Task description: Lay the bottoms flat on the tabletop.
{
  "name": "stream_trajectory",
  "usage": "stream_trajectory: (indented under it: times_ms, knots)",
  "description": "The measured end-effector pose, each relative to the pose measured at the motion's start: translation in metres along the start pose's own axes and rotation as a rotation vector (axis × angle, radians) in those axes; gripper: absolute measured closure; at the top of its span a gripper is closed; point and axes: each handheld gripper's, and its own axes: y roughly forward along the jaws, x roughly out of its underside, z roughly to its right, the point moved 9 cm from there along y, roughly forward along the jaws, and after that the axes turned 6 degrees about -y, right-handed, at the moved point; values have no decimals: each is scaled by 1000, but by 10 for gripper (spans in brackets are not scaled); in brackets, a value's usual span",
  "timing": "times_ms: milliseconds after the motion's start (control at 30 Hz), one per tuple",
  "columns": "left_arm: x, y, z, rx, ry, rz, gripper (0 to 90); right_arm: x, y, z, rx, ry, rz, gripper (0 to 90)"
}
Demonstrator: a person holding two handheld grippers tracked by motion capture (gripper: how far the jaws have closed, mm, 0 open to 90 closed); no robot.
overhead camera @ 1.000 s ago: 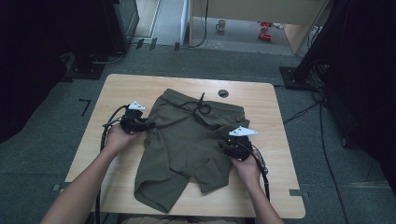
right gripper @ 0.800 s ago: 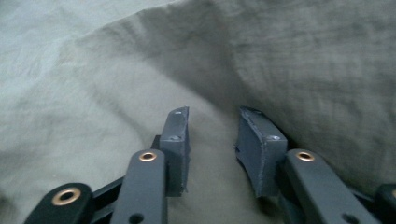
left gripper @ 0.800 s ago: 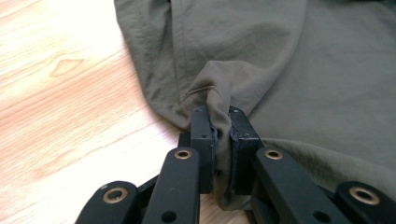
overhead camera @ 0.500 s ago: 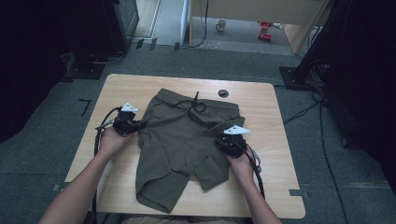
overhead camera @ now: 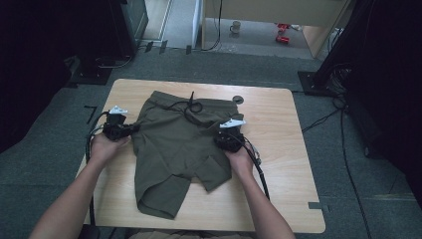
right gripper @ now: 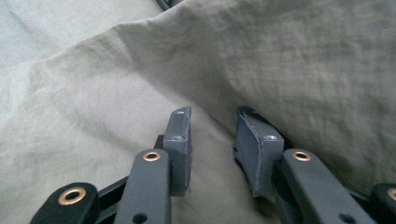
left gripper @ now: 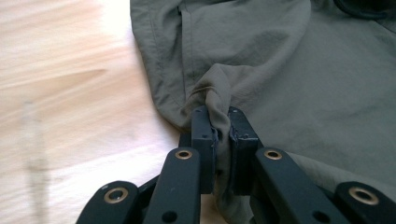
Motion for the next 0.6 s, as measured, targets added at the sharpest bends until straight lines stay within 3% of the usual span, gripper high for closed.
stream_trajectory:
  times_ms: [200,300,400,600]
  knots:
    - [-6,4,-9,-18,-29,6,821,-19,19,9,17,-4,-14,655]
    - [-6,2,-6,-2,-42,25,746,-22,21,9,14,-6,-23,649]
    - [-7,-5,0,7,-20,44,654,-21,14,4,-15,12,-15,635]
    - [-10,-22,16,49,-7,73,581,-28,-13,-20,-44,-23,45,631]
